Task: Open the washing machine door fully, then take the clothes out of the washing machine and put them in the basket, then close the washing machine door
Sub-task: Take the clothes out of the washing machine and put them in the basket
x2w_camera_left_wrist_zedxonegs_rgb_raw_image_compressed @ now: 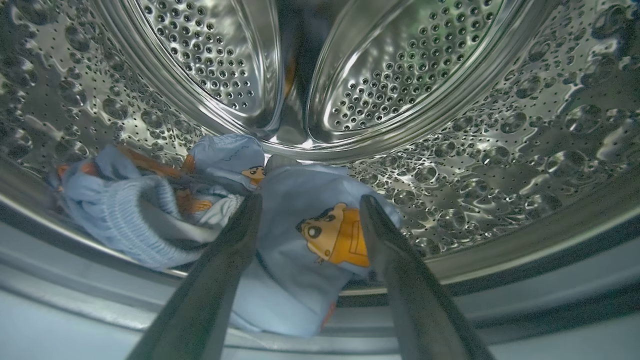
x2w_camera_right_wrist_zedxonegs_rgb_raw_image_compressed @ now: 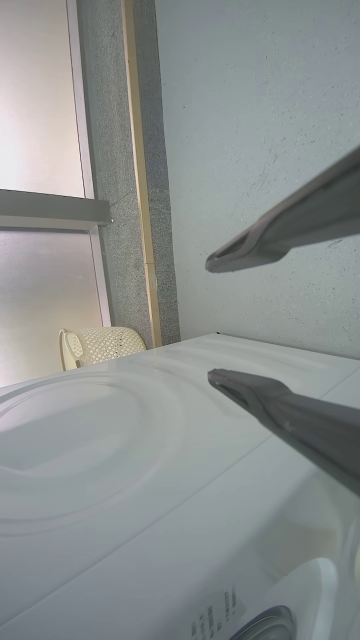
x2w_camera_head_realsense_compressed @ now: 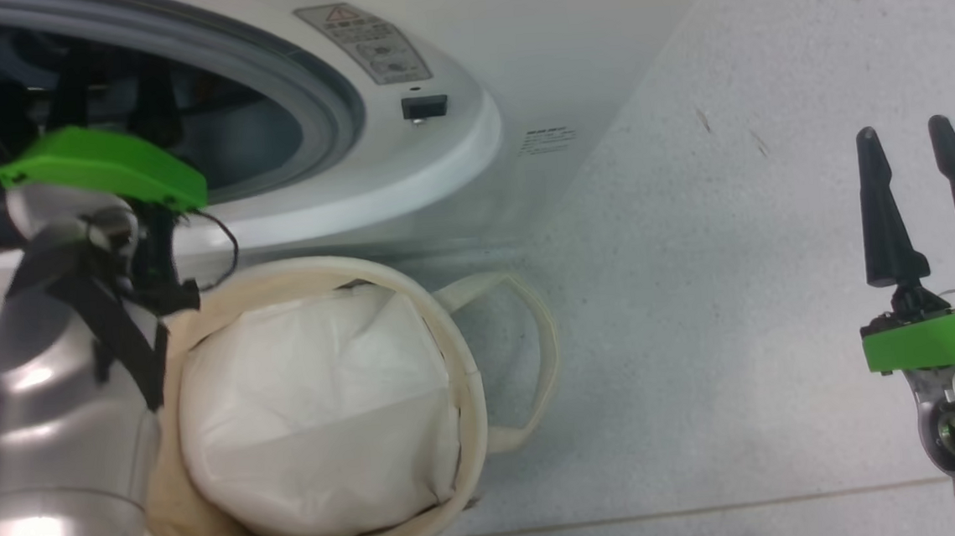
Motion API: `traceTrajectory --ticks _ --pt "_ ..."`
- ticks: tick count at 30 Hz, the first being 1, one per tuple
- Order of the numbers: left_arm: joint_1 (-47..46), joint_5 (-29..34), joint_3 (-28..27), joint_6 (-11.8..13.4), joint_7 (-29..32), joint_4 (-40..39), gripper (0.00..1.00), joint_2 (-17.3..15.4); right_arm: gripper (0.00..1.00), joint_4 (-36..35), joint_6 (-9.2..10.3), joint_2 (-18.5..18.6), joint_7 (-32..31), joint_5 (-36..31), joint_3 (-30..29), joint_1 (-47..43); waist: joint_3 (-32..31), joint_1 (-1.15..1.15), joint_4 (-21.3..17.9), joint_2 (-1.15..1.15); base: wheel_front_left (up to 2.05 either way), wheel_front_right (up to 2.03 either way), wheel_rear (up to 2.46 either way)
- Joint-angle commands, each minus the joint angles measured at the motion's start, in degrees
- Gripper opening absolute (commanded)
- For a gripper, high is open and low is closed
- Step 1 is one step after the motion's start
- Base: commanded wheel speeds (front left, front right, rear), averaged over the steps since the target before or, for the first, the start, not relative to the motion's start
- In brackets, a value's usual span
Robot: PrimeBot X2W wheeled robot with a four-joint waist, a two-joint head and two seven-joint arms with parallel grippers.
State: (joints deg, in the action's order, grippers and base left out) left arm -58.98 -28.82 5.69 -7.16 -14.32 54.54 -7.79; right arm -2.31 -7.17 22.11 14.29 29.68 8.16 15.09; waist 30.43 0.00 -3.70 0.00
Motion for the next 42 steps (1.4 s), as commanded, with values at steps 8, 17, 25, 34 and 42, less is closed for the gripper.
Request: traceTrajectory --ticks 8,17,25,34,42 --pt "-7.11 -2.20 0.06 -0.33 -0.68 4.12 1.00 -3.97 1.00 -2.96 -0.32 0.85 0.71 -0.68 -0.58 0.42 3.82 0.00 -1.40 0.00 0.00 0.00 0.00" --pt "-12.03 -2.05 2.03 0.13 4.58 16.06 1.00 -4.46 1.00 -3.40 -0.32 0.34 0.71 -1.13 -0.90 0.39 5.08 0.00 -2.23 0.00 0.00 0.00 0.00" --pt "-11.19 -1.13 3.82 2.11 9.55 18.68 1.00 -4.77 1.00 -2.93 -0.32 0.59 0.71 -0.79 -0.79 0.18 4.29 0.00 -2.64 0.00 0.00 0.00 0.00" --pt "-9.22 -1.70 4.12 2.23 9.62 19.14 0.00 -4.68 1.00 -2.49 -0.32 1.14 0.71 -0.49 -0.72 -0.33 3.03 0.00 -2.81 0.00 0.00 0.00 0.00" --pt "-7.94 -1.79 4.70 2.70 7.32 19.29 0.00 -4.71 1.00 -2.10 -0.32 1.47 0.71 -0.38 -0.46 -0.33 1.80 0.00 -2.64 0.00 0.00 0.00 0.00"
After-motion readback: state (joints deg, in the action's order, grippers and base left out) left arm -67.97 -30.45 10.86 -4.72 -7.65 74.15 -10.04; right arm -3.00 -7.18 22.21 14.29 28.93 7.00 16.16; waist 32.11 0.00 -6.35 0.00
